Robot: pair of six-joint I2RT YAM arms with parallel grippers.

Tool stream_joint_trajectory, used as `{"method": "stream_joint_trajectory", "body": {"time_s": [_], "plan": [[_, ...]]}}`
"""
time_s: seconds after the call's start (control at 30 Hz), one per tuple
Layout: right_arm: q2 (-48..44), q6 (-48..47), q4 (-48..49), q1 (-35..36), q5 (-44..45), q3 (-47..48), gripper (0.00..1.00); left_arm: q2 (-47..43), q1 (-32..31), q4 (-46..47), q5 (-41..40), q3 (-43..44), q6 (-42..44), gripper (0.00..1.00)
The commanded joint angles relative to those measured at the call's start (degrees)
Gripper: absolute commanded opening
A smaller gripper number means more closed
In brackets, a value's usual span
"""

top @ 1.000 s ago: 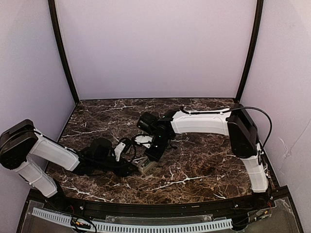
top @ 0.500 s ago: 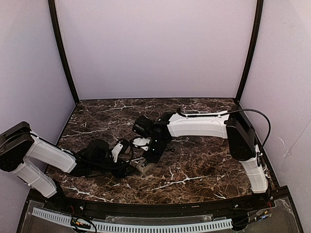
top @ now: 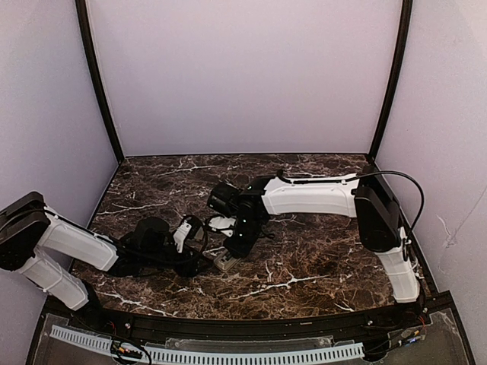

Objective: Load the batteries into the remote control
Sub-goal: Press the battery in the battery compartment, then hold the remote control without the battery cover at the center of the board.

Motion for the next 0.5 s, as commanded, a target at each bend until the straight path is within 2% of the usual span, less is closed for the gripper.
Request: {"method": "stream_joint_trajectory", "body": {"time_s": [0.0,0.2,0.47], "plan": [[-2.86,0.38,-1.18,-0.86,0.8,0.64,0.34,-1.58,-0.17,-0.73,-0.59,-0.2,0.9,0.56],[-6.86,0.67,2.07,-3.73,-1.73,-1.74,0.37,-1.72,-0.17,-2.48,-0.88,0.93,1.26,0.56],[-15.05,3.06,13.47,-13.24,-19.52,-13.32,0.41,-0.34,-0.25,-7.65,-1.24,6.89,3.08,0.56]]}}
